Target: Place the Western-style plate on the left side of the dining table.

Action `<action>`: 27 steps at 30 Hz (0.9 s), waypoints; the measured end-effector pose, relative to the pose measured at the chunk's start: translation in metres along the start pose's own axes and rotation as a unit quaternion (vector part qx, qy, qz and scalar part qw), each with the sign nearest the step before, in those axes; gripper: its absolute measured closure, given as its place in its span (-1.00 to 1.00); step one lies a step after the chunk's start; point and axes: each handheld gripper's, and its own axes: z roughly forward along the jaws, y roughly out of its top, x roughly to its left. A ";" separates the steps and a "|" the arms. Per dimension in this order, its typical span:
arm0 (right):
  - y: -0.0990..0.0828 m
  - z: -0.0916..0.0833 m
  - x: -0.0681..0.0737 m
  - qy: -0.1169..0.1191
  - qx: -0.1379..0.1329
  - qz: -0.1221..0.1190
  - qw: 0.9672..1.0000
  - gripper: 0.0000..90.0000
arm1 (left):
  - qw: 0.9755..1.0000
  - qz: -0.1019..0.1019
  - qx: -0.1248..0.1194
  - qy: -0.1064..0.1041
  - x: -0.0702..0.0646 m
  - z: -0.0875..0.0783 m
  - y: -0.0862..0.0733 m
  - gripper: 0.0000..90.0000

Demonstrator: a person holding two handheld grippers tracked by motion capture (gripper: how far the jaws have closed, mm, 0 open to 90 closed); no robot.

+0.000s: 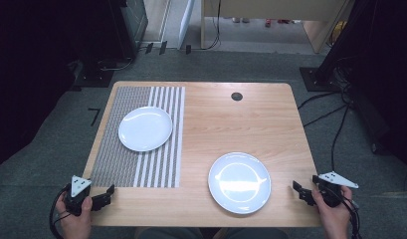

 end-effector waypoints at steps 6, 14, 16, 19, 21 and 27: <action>0.000 0.002 0.007 -0.024 0.009 -0.025 0.999 -0.69 | 1.000 0.000 0.000 0.000 0.000 0.000 0.000 -0.79; 0.000 0.004 0.011 -0.034 0.014 -0.035 0.999 -0.72 | 1.000 0.000 0.000 0.000 0.000 0.000 0.000 -0.79; 0.000 0.003 0.011 -0.034 0.014 -0.036 0.999 -0.72 | 1.000 0.000 0.000 0.000 0.000 0.000 0.000 -0.79; 0.000 0.003 0.011 -0.034 0.014 -0.036 0.999 -0.72 | 1.000 0.000 0.000 0.000 0.000 0.000 0.000 -0.79; 0.000 0.003 0.011 -0.034 0.014 -0.036 0.999 -0.72 | 1.000 0.000 0.000 0.000 0.000 0.000 0.000 -0.79; 0.000 0.004 0.011 -0.034 0.015 -0.036 0.999 -0.74 | 1.000 -0.001 -0.001 -0.001 0.000 0.000 0.000 -0.79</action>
